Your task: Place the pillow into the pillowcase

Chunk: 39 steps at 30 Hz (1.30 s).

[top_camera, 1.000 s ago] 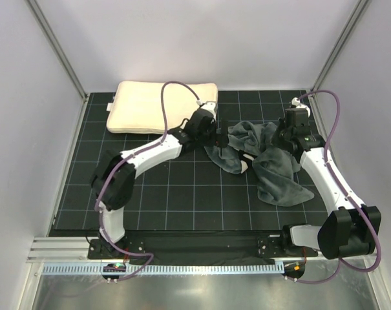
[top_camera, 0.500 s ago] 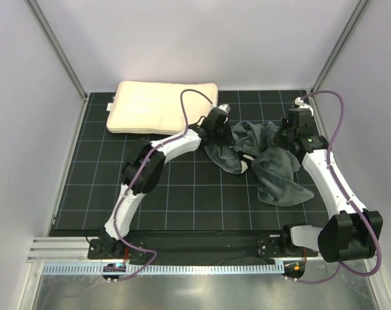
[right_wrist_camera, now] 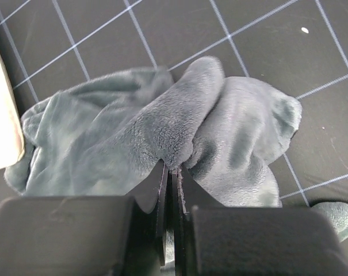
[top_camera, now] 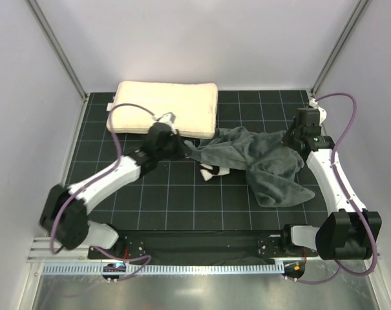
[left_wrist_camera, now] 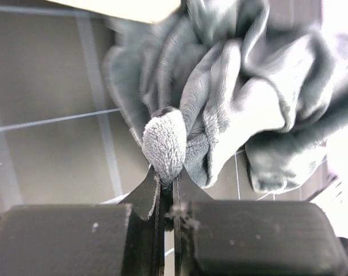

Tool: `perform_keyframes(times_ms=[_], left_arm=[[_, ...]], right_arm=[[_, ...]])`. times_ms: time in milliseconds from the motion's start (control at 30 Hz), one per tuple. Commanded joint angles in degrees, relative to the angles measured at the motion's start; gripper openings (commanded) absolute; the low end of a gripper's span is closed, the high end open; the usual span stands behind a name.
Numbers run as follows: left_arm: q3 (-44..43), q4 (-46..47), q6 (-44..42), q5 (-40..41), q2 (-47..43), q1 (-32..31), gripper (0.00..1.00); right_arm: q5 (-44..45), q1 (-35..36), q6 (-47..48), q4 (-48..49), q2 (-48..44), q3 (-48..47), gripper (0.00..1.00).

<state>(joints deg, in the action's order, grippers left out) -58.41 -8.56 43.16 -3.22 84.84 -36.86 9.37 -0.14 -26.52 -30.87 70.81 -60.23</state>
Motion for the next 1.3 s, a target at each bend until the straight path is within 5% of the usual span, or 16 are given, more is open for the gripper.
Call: perform_keyframes(times_ms=[0,100,167,300,333,533,800,1100,1200,1267], left_arm=[[7.49,-6.45,0.26,4.35,-10.81,2.40,0.00],[12.78,-9.20,1.66,-0.80,-21.96,8.27,0.00],[17.09,-9.81,4.04,-6.67,-29.35,15.92,0.00],[15.35,-18.83,1.50,-2.16,-37.37,20.86,0.00],[14.13,-20.87,0.62,-0.83,-39.64,21.56,0.00],[12.45,-29.82,0.52,11.44,-44.49,23.41,0.00],[15.95,-35.47,9.04,17.90,-51.33,26.31,0.00],[16.93,-36.62,10.11,20.90,-56.27,26.32,0.01],[16.93,-36.01,9.67,20.28,-56.80,26.31,0.00],[16.75,-36.00,8.97,20.45,-57.50,26.40,0.00]], right_arm=[[1.62,-1.53,-2.57,1.61,1.17,-0.42,0.09],[1.71,-1.70,-3.27,1.96,2.05,0.46,0.12],[1.01,-1.79,-3.54,2.13,2.58,1.07,0.25],[-4.17,-1.79,-3.27,3.01,3.28,2.39,0.50],[-4.96,-1.70,-3.27,3.10,3.37,2.66,0.67],[-6.82,-1.70,-2.39,2.75,3.12,5.81,0.74],[8.11,-2.05,-7.92,0.21,5.04,9.17,0.95],[1.27,-2.49,-13.55,4.31,12.16,10.56,0.90],[0.92,-2.49,-14.52,6.00,13.38,11.89,0.83],[0.92,-2.49,-14.61,6.44,14.53,11.97,0.65]])
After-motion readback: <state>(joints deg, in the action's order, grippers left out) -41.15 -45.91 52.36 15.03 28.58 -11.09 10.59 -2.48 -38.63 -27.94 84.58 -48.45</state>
